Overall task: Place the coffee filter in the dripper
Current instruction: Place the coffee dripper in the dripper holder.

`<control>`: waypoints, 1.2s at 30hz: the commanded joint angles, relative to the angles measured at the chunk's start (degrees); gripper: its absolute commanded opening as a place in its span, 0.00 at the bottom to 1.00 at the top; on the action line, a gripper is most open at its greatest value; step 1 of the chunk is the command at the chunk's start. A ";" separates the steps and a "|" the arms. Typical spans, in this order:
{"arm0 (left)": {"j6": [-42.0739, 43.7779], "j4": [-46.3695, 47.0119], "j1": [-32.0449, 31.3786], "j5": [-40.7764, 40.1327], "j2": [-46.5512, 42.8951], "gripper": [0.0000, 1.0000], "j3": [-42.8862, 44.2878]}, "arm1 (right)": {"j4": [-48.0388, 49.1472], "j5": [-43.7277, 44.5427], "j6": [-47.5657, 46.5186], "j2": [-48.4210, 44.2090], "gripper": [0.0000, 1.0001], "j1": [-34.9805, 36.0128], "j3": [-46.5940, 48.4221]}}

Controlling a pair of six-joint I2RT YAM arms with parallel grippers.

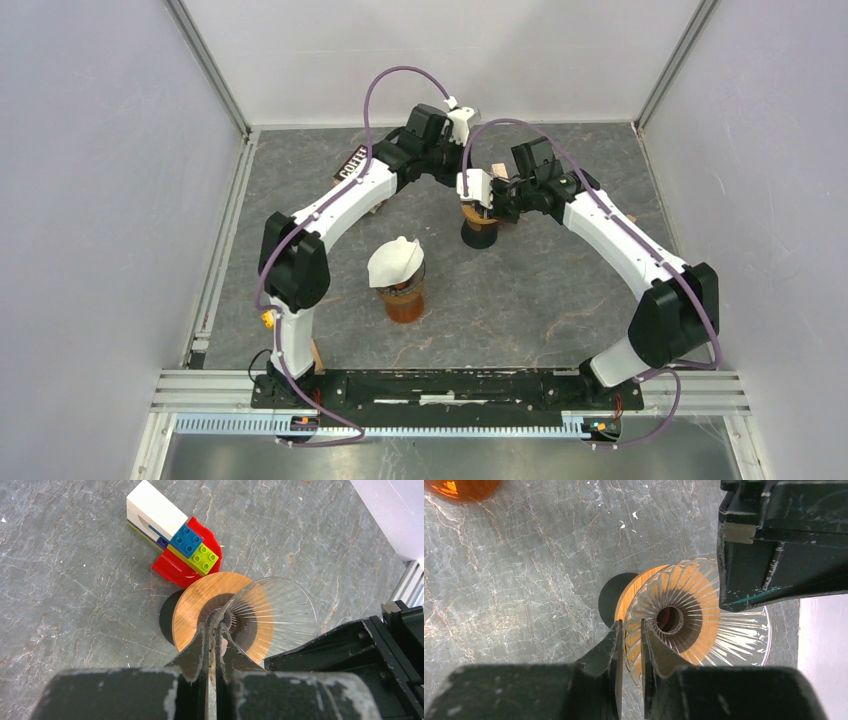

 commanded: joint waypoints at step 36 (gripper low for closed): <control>2.37 -22.94 -0.51 1.95 8.78 0.36 16.78 | -13.63 6.59 4.33 2.26 0.45 -0.18 10.08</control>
